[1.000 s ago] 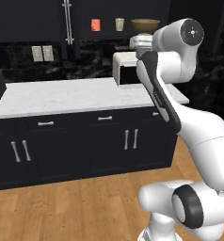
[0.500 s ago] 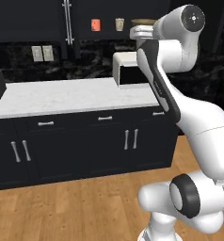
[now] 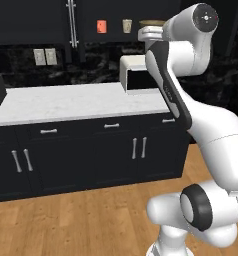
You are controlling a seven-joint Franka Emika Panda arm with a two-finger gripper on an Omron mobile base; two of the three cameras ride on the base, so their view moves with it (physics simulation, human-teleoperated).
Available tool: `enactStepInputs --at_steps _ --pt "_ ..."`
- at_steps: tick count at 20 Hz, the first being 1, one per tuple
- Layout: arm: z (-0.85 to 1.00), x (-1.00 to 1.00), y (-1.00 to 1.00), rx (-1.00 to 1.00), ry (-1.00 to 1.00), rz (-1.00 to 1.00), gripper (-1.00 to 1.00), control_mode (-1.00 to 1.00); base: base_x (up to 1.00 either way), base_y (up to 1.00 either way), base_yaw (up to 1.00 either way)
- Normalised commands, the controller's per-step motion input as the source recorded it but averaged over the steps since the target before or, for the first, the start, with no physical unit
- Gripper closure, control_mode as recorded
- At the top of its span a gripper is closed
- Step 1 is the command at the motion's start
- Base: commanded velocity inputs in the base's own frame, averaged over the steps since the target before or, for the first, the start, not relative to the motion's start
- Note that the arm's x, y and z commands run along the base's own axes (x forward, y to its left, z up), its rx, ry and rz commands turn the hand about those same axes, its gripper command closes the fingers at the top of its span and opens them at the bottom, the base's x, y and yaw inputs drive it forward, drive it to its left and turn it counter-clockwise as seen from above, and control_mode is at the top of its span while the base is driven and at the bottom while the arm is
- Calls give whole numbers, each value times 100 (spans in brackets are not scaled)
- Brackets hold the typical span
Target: Gather all objects into one cabinet and sort the glasses and bowls to opposite sides.
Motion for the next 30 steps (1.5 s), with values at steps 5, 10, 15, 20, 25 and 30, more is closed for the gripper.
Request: enactStepInputs --at_steps 5,10,15,20,25,30 --pt "0 0 0 0 0 0 100 100 1 0 0" --pt "0 0 0 0 0 0 100 100 12 0 0" --pt "0 0 0 0 0 0 100 100 43 0 0" --pt "0 0 0 0 0 0 100 100 54 0 0" --pt "0 0 0 0 0 0 100 100 41 0 0" --pt "0 0 0 0 0 0 100 100 46 0 0"
